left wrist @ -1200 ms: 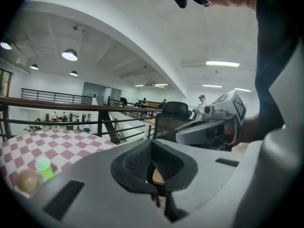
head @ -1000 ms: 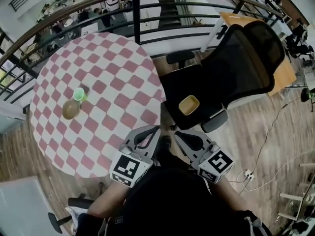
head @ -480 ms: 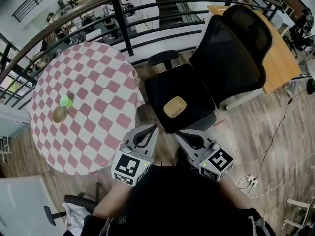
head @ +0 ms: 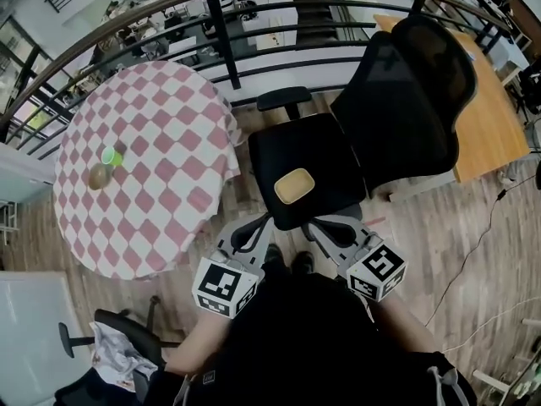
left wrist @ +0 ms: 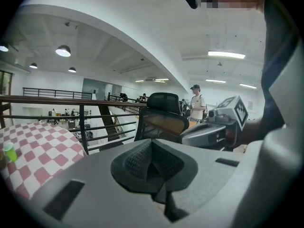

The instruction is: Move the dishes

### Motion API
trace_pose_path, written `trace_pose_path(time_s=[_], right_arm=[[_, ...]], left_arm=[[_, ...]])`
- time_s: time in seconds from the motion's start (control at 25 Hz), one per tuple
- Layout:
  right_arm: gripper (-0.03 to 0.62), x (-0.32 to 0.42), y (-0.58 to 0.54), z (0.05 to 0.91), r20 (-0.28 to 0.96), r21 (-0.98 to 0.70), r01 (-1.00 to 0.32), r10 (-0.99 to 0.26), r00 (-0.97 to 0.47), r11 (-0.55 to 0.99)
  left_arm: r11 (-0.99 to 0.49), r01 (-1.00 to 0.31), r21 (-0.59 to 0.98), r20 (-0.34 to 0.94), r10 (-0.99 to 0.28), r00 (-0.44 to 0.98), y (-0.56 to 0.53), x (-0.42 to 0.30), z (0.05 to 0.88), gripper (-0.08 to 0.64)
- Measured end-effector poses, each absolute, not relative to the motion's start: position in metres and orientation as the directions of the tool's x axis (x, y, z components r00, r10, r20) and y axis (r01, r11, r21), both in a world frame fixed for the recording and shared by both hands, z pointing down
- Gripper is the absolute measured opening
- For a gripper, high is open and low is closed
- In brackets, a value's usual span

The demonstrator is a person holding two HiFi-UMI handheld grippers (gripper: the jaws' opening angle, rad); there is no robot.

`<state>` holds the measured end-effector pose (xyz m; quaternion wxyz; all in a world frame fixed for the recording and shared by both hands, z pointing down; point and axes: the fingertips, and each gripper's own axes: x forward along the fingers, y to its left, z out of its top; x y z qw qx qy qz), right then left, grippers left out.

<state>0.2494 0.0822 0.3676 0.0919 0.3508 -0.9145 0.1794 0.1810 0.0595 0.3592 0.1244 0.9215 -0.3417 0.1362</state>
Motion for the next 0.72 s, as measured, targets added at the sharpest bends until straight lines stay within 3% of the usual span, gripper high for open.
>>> trace_pose_path(time_s=[0.24,0.72], right_arm=[[0.021,0.215,0.065,0.362,0.327,-0.190,-0.623,-0.550,-0.769,0.759],[0.021,0.212,0.027,0.407,0.404,-0.260,-0.607,-0.486,-0.775,0.751]], left_arm=[[-0.724,-0.678,0.126,0.330,-0.614,0.717,0.041,0.164,0.367,0.003],[-0.674,-0.716,0.180,0.420,-0.606,0.676,0.010,0.150,0.412,0.004]])
